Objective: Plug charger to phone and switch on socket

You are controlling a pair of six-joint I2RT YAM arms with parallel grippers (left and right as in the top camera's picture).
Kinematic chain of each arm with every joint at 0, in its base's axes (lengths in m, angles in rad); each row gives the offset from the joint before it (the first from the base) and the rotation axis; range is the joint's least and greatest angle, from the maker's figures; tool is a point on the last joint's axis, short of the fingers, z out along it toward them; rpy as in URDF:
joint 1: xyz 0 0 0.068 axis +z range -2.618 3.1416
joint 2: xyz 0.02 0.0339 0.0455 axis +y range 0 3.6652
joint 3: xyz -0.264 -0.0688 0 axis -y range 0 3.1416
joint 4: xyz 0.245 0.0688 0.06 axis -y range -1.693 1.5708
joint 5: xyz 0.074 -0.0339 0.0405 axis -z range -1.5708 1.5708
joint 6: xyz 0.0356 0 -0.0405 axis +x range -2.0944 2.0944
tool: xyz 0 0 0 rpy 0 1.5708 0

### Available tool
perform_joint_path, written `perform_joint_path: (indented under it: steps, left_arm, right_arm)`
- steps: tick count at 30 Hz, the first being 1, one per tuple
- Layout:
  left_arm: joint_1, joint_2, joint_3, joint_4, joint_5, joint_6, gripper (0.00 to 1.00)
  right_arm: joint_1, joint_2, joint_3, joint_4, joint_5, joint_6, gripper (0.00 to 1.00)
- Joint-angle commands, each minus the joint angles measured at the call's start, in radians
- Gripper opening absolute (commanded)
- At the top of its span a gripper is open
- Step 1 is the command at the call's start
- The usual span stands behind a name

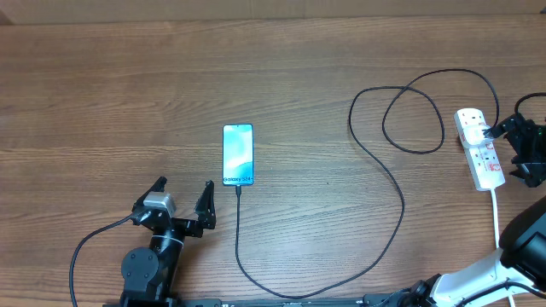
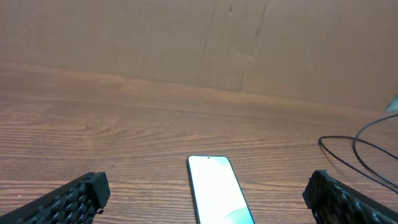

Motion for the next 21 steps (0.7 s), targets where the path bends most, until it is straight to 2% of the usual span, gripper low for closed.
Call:
perform_joint_path:
  steps: [1, 10, 21]
  left_arm:
    - [0.010, -0.011, -0.004, -0.004, -0.010, 0.027, 1.00]
    - [0.010, -0.011, -0.004, -0.004, -0.009, 0.027, 1.00]
    - [0.010, -0.011, -0.004, -0.004, -0.010, 0.027, 1.00]
  right_arm:
    - [0.008, -0.063, -0.002, 0.000, -0.008, 0.003, 1.00]
    - [0.039, -0.234, -0.002, 0.000, -0.008, 0.003, 1.00]
    - [0.262, -0.351, -0.002, 0.000, -0.008, 0.003, 1.00]
